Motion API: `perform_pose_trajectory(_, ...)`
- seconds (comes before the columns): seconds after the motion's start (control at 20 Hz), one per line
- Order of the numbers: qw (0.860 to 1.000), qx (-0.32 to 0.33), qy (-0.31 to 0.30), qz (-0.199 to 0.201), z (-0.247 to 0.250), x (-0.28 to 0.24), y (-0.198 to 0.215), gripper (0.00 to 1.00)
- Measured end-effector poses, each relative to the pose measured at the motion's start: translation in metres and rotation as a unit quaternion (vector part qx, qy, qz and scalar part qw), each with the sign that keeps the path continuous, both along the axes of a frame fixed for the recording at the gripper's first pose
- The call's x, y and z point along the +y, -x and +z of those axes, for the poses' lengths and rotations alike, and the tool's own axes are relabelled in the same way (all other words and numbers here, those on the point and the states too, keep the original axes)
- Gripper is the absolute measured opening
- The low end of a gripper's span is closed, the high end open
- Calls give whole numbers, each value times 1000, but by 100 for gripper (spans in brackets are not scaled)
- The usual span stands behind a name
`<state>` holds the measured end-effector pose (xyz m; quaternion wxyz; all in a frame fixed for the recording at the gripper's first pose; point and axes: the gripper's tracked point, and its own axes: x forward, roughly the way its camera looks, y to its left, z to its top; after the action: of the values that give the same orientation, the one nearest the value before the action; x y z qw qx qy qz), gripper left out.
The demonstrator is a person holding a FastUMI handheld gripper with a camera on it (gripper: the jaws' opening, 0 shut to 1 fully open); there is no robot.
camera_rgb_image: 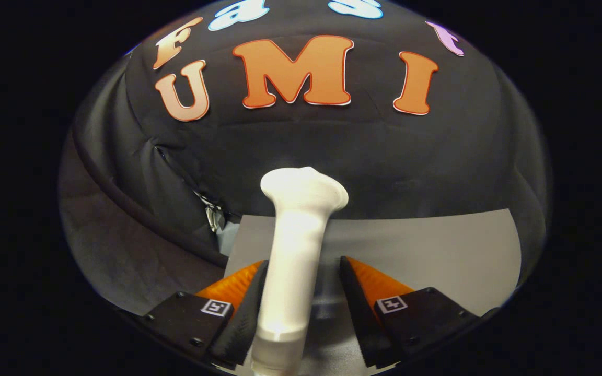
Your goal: Iron the clothes twice with a garment steamer, once on the left side and once on the right side.
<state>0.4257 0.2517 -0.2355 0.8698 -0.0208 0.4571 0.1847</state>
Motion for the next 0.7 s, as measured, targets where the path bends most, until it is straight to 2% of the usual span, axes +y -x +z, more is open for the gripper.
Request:
perform_pose_trajectory(0.15,1000,-9,7,14,1,3,6,59)
perform_pose_trajectory(0.25,1000,-17,-5,21,3,7,11,53)
perform_pose_trajectory(0.35,999,-34,-6,10,9,2,12,46)
perform_pose_trajectory(0.7,992,-100,-34,-67,55,-37,18,46)
